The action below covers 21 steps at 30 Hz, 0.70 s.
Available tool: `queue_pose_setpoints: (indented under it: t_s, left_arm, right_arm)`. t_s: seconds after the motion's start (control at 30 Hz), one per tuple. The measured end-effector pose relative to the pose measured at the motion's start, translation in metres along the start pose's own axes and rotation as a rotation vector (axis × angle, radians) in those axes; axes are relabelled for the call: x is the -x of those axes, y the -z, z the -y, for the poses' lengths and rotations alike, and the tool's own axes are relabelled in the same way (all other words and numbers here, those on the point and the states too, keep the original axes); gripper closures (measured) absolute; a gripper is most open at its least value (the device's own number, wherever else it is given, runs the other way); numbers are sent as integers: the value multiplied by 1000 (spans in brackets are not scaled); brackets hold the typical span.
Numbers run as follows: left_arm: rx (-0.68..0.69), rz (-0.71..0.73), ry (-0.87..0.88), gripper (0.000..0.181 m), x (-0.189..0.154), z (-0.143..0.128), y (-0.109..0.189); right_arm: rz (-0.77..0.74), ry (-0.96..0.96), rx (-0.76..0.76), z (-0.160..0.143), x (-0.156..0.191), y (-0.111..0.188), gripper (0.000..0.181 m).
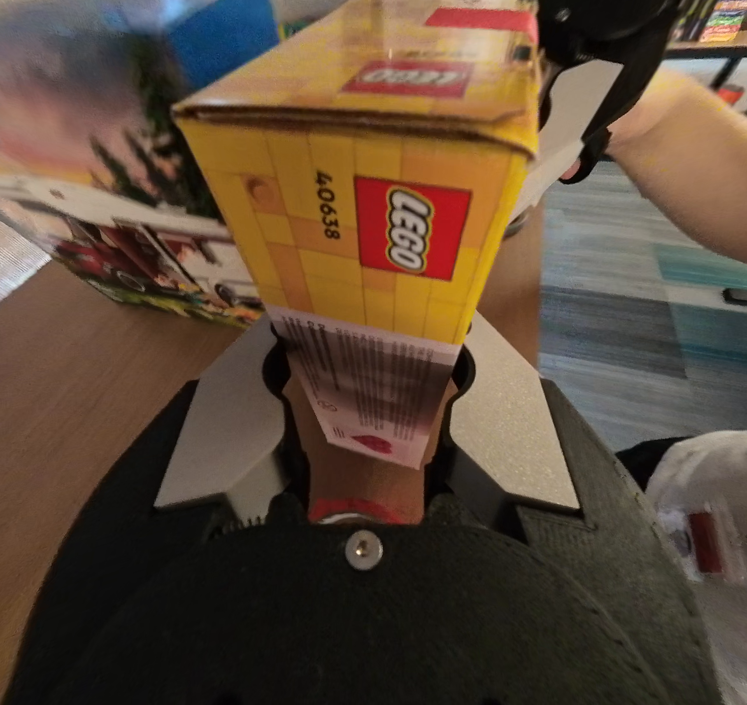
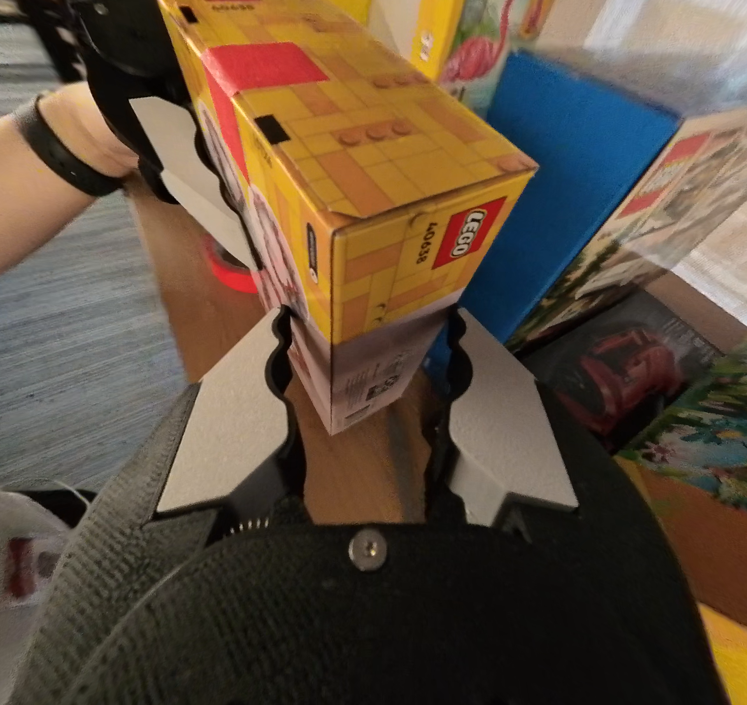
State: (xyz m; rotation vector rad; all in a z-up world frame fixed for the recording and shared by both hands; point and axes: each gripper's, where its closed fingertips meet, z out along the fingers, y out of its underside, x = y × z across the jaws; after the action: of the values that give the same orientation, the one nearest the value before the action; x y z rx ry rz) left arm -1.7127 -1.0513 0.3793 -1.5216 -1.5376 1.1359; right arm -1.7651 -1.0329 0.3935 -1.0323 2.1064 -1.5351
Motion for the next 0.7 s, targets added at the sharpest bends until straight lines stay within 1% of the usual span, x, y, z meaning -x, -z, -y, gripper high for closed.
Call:
queue_pose_setpoints:
  t_s: [0.1, 0.17, 0.2, 0.23, 0.27, 0.33, 0.37, 0.43, 0.53, 0.6, 0.63, 0.7]
  left_arm:
    - [-55, 37, -20, 102, -45, 36, 22]
    - [-63, 73, -22, 102, -86, 50, 35]
    - [-53, 101, -21, 102, -109, 49, 39]
    - [-39, 130, -17, 102, -133, 44, 41]
    - [-24, 158, -10, 103, -158, 33, 39]
    - [21, 220, -7, 103, -211, 1, 24]
    - [52, 253, -16, 103, -238, -20, 12]
    - [133, 280, -10, 103, -288, -67, -19]
    - [180, 222, 72, 103, -352, -133, -76]
    - [194, 163, 119, 104, -383, -170, -112]
    - [197, 145, 133, 103, -393, -187, -129]
    - [180, 135, 175, 103, -404, -214, -159]
  right_arm:
    - [90, -3, -64, 20, 32, 40, 104]
    - [153, 19, -73, 21, 61, 68, 104]
    - [174, 35, -66, 15, 78, 81, 105]
    - [193, 47, -48, 3, 96, 92, 105]
    - [210, 54, -23, -16, 115, 102, 105]
    - [239, 68, 30, -70, 149, 121, 106]
    - [258, 65, 60, -104, 164, 128, 106]
    - [307, 10, 133, -182, 194, 139, 106]
    - [400, -174, 263, -298, 231, 156, 109]
    - [417, -236, 310, -358, 243, 166, 110]
    - [417, -255, 318, -382, 244, 170, 110]
    - [407, -279, 318, -418, 238, 172, 110]
